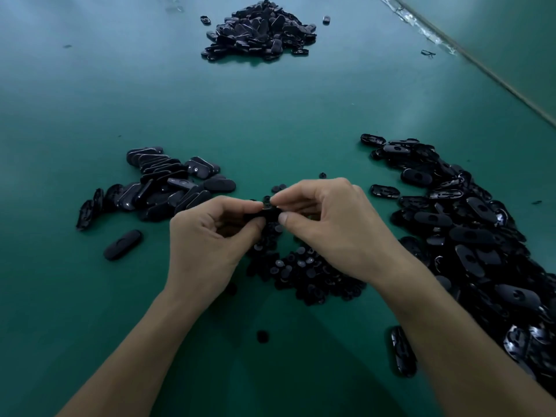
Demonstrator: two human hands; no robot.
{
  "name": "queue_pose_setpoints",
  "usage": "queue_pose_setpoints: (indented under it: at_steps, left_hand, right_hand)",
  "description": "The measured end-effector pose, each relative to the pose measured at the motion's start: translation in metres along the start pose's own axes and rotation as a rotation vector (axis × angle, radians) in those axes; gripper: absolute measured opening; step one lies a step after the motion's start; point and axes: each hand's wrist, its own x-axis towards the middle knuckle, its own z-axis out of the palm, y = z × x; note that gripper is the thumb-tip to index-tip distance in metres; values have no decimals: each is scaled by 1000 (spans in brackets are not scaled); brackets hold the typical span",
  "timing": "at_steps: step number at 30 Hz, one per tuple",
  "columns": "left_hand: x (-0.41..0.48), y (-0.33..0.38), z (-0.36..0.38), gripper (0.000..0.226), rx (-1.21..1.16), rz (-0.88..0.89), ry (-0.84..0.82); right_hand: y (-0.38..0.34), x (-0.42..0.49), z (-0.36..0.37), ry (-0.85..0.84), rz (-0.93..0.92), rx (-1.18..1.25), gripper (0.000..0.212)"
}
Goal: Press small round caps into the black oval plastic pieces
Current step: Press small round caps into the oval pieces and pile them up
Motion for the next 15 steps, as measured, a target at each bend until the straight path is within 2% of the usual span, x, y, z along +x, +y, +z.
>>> queue_pose_setpoints:
  at_steps: [4, 7, 11, 15]
  left_hand:
    - [5, -2, -10, 26, 237, 76, 163]
    - [12, -4, -21, 17, 398, 91, 241]
    - [16, -7, -30, 8, 558, 15, 281]
    - [17, -10, -32, 6, 621, -53, 253]
  right_hand:
    - [12, 0, -12, 173, 108, -344, 31]
    - [25, -2, -27, 222, 358, -664, 44]
    - [32, -6, -41, 94, 649, -682, 51]
    - [35, -7, -39, 68, 645, -740, 48]
